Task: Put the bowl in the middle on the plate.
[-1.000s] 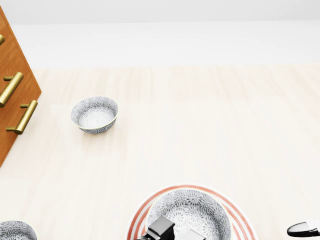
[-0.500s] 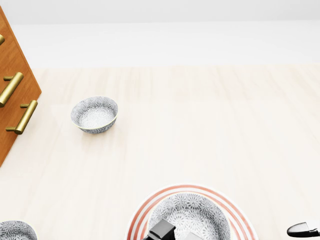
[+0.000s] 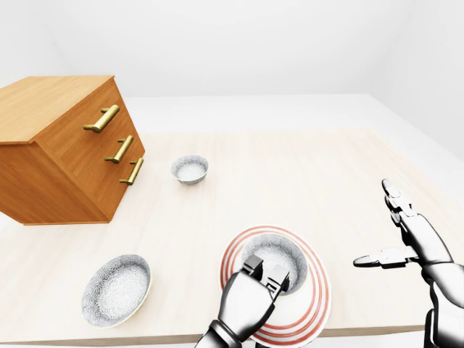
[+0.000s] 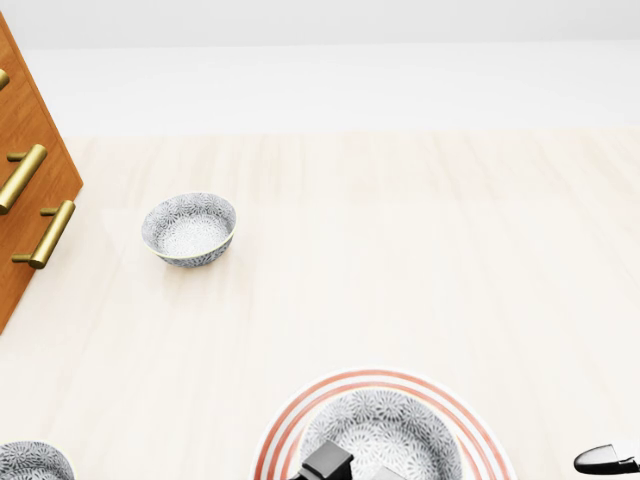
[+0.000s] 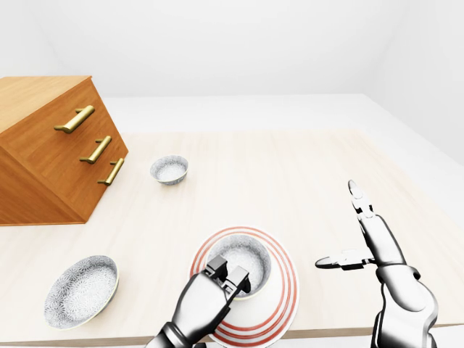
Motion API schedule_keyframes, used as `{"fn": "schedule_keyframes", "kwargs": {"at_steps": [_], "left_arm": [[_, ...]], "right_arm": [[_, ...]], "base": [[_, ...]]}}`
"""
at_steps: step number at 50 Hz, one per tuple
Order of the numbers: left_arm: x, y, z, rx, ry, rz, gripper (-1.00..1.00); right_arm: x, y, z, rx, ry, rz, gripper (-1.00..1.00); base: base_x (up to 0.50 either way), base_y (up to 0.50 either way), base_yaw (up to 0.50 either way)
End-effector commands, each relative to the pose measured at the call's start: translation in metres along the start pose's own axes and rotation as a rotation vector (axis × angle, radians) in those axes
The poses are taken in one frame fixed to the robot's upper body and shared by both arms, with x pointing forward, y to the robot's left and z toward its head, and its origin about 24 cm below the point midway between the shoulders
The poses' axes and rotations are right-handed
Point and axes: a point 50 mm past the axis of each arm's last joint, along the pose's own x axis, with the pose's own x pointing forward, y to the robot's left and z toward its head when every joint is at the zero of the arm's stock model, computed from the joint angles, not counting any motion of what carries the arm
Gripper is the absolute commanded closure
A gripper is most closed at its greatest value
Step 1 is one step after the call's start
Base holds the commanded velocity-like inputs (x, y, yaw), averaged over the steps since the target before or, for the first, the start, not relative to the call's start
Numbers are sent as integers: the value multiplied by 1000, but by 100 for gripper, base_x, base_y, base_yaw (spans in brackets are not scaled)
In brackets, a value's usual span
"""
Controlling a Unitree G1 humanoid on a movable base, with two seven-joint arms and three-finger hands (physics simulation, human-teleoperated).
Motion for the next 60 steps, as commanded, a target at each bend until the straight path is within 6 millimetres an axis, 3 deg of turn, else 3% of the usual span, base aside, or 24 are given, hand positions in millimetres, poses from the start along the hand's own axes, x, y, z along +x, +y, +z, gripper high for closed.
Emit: {"fn": "schedule_keyframes", "kwargs": {"at_steps": [1,38,39,40,41,42,43,44,45,46,60], "left_arm": [[1,2,1,42,-5,29,100],[3,-7,-6,36,11,14,100],[3,-6,-6,35,12,15,84],[3,-6,-6,31,13,13,84],[3,-6,-6,31,13,13,62],[3,-5,-5,31,12,12,26],[3,-5,-5,26,12,5,4],[3,-4,-5,27,12,12,-39],[3,-4,-5,27,11,12,-39],[3,-2,-4,27,11,11,-100],[3,2,-5,25,19,9,-100]], "right_arm": [[1,0,0,1,1,0,-100],[0,-1,1,-5,-5,-4,-100],[0,-1,1,-4,-3,-4,-100],[0,-1,1,-5,-4,-4,-100],[0,-1,1,-5,-5,-4,-100],[1,0,0,-3,0,-3,-100],[1,0,0,-2,1,-3,-100],[1,-1,0,-2,0,-3,-100],[1,-1,0,-2,0,-3,-100],[1,0,-1,0,3,-3,-100],[2,0,-1,3,5,-6,-100]], "base": [[0,0,0],[0,0,0],[0,0,0],[0,0,0],[0,0,0],[0,0,0],[0,0,0],[0,0,0],[0,0,0],[0,0,0],[0,0,0]]}}
